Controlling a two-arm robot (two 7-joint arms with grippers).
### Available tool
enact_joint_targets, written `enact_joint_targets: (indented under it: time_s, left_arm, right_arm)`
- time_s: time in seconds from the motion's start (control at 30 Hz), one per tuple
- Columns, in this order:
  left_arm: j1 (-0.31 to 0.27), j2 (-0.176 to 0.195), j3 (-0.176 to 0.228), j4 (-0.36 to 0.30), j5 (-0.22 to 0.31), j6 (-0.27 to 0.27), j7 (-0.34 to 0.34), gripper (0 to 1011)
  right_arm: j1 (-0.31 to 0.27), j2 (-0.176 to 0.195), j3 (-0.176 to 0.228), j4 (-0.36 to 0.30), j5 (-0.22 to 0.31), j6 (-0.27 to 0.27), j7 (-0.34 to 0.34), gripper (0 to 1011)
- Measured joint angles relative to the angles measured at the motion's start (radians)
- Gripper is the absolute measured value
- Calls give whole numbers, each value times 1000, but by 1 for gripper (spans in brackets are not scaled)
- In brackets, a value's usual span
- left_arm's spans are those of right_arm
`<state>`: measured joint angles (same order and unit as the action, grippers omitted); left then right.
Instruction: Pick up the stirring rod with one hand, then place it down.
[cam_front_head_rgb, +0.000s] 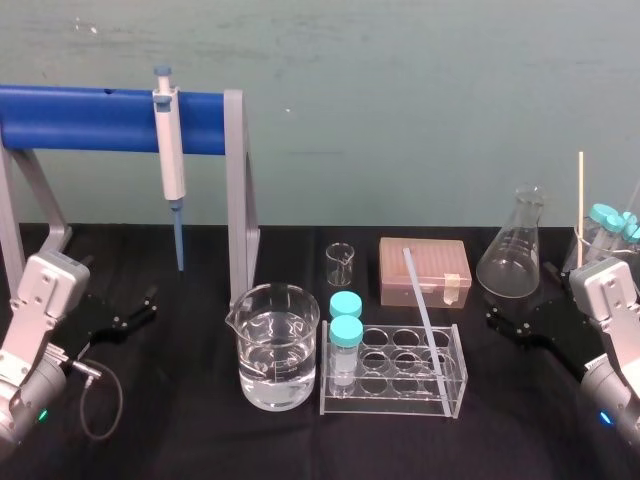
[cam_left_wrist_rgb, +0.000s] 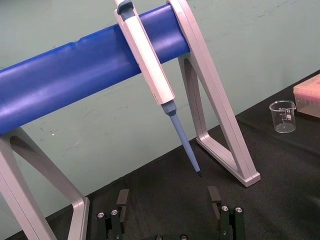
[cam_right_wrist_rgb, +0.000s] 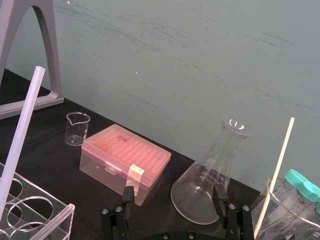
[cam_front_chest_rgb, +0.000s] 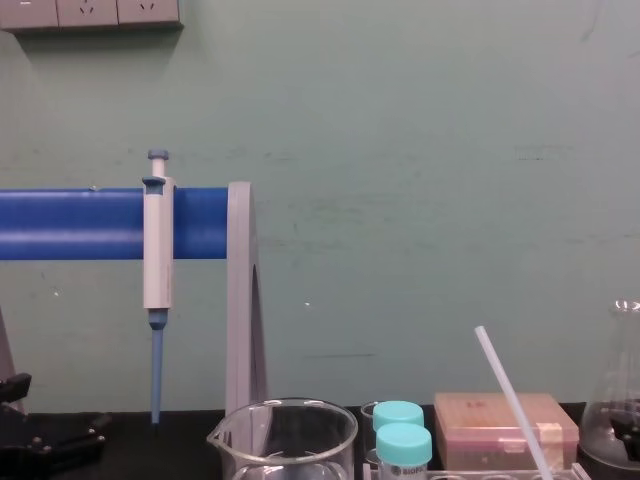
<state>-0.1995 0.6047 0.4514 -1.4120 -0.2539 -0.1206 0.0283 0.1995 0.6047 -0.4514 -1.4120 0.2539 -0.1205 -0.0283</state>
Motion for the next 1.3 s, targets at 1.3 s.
enact_joint_targets:
  time_s: [1.3]
  left_arm:
    - [0,0,0,0,0,0,0,1000]
  right_arm:
    - [46,16,75,-166,339,314,483,1003]
